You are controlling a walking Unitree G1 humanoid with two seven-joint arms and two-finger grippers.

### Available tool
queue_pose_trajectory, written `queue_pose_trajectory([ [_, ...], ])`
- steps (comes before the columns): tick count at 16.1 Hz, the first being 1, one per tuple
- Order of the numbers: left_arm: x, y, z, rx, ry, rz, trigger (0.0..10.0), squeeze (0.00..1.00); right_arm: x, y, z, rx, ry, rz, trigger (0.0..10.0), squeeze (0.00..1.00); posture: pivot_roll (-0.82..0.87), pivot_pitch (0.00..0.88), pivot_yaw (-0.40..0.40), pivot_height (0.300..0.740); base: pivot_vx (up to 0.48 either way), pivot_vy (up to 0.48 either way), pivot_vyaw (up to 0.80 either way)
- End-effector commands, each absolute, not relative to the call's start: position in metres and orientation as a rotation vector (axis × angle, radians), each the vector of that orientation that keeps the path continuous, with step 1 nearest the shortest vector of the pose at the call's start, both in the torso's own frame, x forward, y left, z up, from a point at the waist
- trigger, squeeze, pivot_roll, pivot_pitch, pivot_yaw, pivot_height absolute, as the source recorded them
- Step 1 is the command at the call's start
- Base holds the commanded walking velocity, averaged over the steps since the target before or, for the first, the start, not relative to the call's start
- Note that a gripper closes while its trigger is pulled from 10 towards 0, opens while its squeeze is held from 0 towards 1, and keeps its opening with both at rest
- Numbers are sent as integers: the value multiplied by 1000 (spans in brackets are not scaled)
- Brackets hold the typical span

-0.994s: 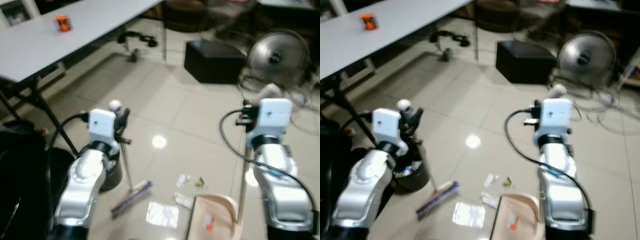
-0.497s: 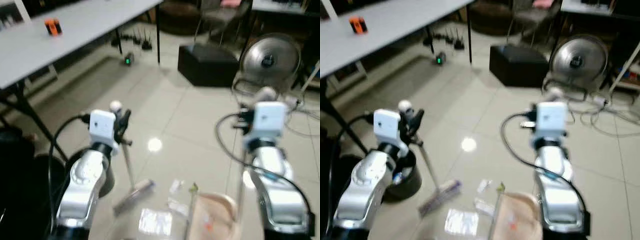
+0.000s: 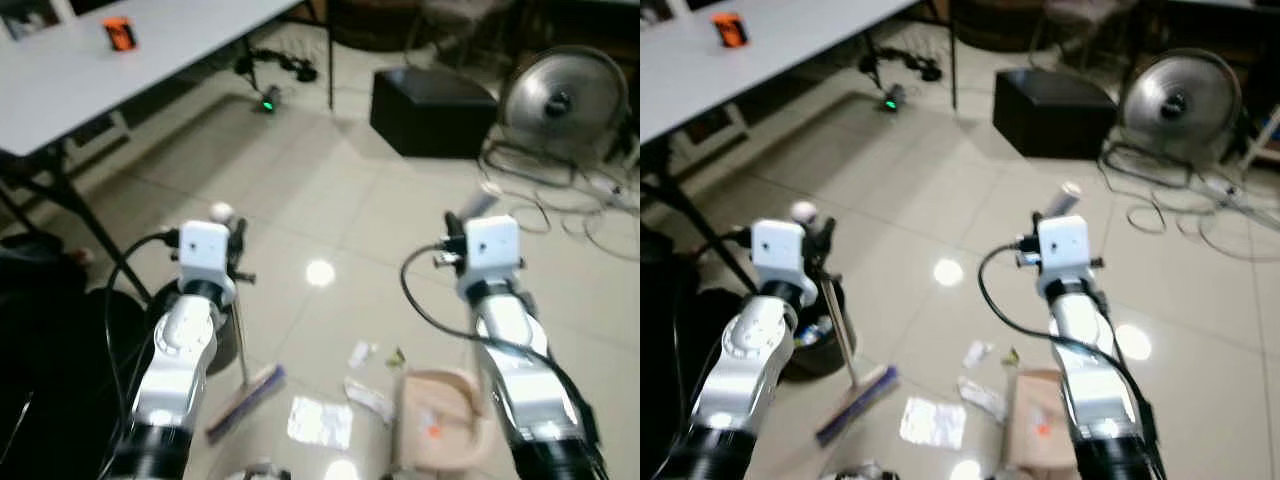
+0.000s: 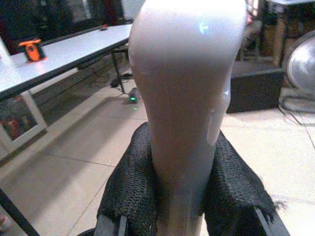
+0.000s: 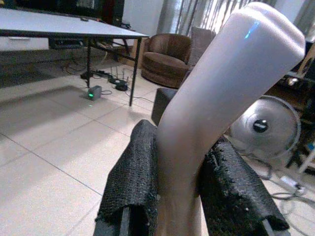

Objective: Sweep floor

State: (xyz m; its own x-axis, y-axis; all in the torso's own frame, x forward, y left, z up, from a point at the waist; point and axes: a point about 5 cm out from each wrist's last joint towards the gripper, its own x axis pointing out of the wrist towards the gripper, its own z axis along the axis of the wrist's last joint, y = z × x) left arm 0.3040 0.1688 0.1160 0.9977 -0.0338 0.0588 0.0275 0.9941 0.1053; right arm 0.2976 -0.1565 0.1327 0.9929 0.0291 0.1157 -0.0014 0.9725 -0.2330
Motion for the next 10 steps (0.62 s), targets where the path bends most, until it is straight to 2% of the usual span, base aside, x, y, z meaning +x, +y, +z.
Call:
queue_pose_trajectory([
  [1,307,177,122,100,-110,21,10000,0,301,-150,138,-231,-182,57,10000,0,49,183,63,740,0,0,0],
  [6,316,187,123,94,-185,105,10000,0,319,-133,130,-257,-217,129,10000,0,82,269,79,740,0,0,0],
  [10,326,182,116,90,-173,116,10000,0,324,-114,122,-284,-229,187,10000,0,104,339,90,740,0,0,0],
])
